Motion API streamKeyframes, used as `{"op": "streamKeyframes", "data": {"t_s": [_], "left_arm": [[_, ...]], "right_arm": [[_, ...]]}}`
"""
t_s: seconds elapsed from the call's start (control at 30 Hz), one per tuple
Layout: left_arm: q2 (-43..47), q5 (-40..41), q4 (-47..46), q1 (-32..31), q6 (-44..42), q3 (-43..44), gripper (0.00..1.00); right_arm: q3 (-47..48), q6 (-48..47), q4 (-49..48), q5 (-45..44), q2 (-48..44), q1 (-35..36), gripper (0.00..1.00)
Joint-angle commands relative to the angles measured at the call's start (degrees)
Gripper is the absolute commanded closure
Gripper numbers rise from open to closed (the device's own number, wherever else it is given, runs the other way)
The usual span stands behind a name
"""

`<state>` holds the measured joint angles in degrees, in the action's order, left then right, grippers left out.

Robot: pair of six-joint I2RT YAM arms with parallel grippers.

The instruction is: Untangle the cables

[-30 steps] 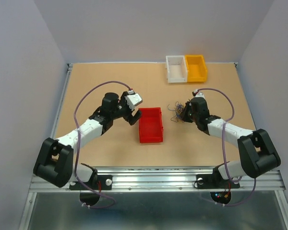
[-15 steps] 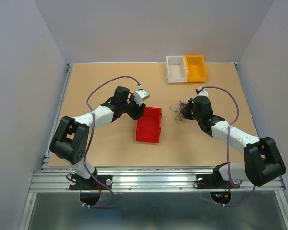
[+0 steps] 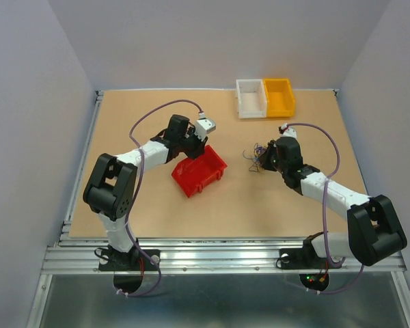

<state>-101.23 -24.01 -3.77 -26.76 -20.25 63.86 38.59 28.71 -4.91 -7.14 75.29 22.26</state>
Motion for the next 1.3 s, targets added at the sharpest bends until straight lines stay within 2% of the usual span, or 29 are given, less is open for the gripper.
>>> {"op": "streamKeyframes", "data": {"t_s": [0.0,0.27,0.33,0.37,0.47,0.5,0.57,0.6,0.63,0.73,0.8,0.9,0.93,1.0,1.03,1.07,1.1,1.13,1.17,1.2,1.23,1.27], "left_arm": [[-0.6,3.2,-1.1,2.1,2.5,2.7,1.00],[-5.5,9.3,-6.4,7.8,11.6,9.9,0.99],[-6.3,9.2,-8.3,9.1,12.7,11.4,0.93],[-6.5,9.5,-8.5,10.2,13.1,11.6,0.76],[-4.7,10.6,-10.2,11.1,13.0,10.2,0.47],[-2.6,10.4,-10.8,11.5,13.0,9.4,0.32],[0.2,9.9,-12.4,11.7,13.7,6.8,0.18],[3.5,9.8,-12.8,11.7,13.5,5.9,0.13],[5.1,9.5,-13.0,11.7,13.4,4.7,0.11],[12.5,7.2,-14.9,11.7,13.5,1.0,0.01],[17.0,5.6,-17.5,11.7,14.4,-2.0,0.01],[29.4,6.2,-30.6,11.7,16.9,-13.3,0.01],[35.8,5.6,-39.5,11.6,17.5,-19.9,0.01],[42.8,4.9,-48.7,11.6,19.6,-25.8,0.01],[44.2,3.4,-56.2,11.6,22.4,-30.4,0.01],[45.1,0.7,-58.3,11.6,22.4,-31.5,0.01],[45.0,-7.1,-58.4,11.0,21.3,-31.0,0.01],[44.3,-10.3,-56.1,9.8,20.6,-29.7,0.01],[43.6,-10.9,-52.2,8.1,15.1,-28.0,0.01],[42.8,-9.0,-47.6,5.8,12.9,-26.3,0.01],[40.9,-6.1,-41.6,0.4,11.0,-24.2,0.01],[39.9,-5.5,-39.6,-1.6,8.8,-24.0,0.01]], "right_arm": [[1.7,-0.5,-2.4,-0.8,-1.1,0.5,0.99],[1.8,-0.8,-2.6,0.2,0.0,0.5,0.99],[1.8,-1.2,-2.8,1.2,0.3,0.5,0.99],[1.8,-1.6,-2.9,2.9,0.3,0.5,0.99],[1.6,-3.0,-4.4,6.8,0.2,1.2,1.00],[1.6,-4.2,-4.9,8.9,0.1,2.5,0.99],[1.7,-5.8,-6.6,12.2,-0.1,4.4,0.99],[1.8,-7.6,-7.0,13.2,-0.2,6.4,0.94],[2.0,-8.4,-7.2,14.4,-0.4,7.2,0.77],[1.6,-9.5,-7.3,14.1,-2.1,8.8,0.39],[1.1,-9.5,-7.3,13.6,-3.3,8.8,0.34],[-0.4,-9.2,-7.4,10.3,-7.2,8.8,0.30],[-1.0,-8.8,-7.7,9.2,-8.1,8.8,0.29],[-2.5,-8.2,-7.9,5.3,-10.8,8.8,0.27],[-3.0,-7.9,-8.3,4.0,-11.3,8.8,0.24],[-3.3,-7.5,-8.4,2.8,-11.6,8.8,0.20],[-3.6,-6.7,-8.4,0.9,-11.3,8.8,0.19],[-3.5,-6.4,-8.5,0.5,-10.5,8.8,0.19],[-3.2,-6.3,-8.4,0.5,-9.6,8.8,0.19],[-2.6,-6.3,-8.2,0.9,-8.2,8.8,0.19],[-1.5,-5.9,-7.5,1.3,-5.4,8.8,0.20],[-1.0,-5.6,-7.1,1.4,-4.1,8.8,0.21]]}}
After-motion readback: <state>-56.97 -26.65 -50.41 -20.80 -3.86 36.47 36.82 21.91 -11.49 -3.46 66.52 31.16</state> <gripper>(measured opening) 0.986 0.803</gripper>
